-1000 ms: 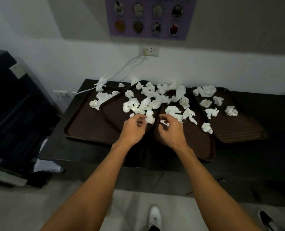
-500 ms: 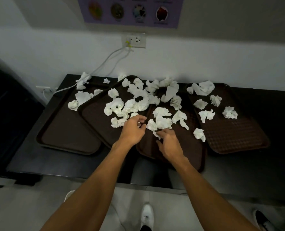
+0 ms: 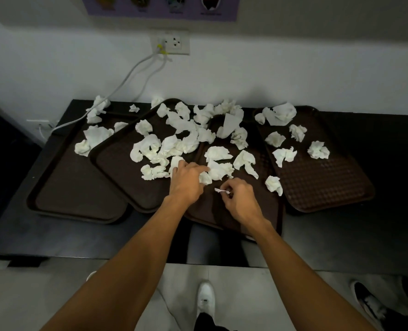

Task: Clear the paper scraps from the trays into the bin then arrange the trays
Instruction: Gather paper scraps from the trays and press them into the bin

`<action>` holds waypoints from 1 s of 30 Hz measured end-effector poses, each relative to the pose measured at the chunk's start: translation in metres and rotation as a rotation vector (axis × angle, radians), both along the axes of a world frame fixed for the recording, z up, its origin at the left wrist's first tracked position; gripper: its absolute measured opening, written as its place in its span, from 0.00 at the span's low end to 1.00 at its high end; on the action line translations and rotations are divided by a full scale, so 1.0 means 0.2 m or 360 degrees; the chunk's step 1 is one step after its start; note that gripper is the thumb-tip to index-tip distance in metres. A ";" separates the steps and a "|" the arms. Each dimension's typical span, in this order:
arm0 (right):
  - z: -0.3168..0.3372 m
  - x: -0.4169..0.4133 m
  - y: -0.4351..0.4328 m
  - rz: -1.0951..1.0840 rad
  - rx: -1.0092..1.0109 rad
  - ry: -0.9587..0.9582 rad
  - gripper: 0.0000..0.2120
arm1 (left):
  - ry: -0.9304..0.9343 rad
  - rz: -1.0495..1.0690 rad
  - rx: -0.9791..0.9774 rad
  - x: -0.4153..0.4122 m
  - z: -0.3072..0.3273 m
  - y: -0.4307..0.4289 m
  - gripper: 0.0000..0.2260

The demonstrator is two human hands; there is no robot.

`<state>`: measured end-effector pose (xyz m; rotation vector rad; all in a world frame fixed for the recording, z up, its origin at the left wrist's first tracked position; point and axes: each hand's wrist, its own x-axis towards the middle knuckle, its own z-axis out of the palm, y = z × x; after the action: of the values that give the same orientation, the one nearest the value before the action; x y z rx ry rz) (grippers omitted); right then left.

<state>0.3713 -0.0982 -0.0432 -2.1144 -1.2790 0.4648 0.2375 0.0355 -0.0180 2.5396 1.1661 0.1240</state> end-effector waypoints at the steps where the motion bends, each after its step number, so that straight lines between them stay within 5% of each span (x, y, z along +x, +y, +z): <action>1: 0.00 0.00 0.00 -0.0021 0.0006 0.0009 0.03 | -0.0019 0.0030 0.0015 0.00 0.00 0.00 0.22; 16: 0.15 -0.24 0.04 -0.0210 0.0285 0.0237 0.05 | -0.0800 0.0369 -0.0370 -0.34 0.08 -0.07 0.11; 30: 0.21 -1.24 0.10 -0.0082 0.0370 0.0574 0.04 | -0.1062 0.0796 -0.0510 -1.45 0.15 -0.19 0.11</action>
<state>0.1235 -0.0787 -0.0004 -1.7691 -1.0159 0.6116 -0.0535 -0.0027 0.0129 1.6749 1.3521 0.7681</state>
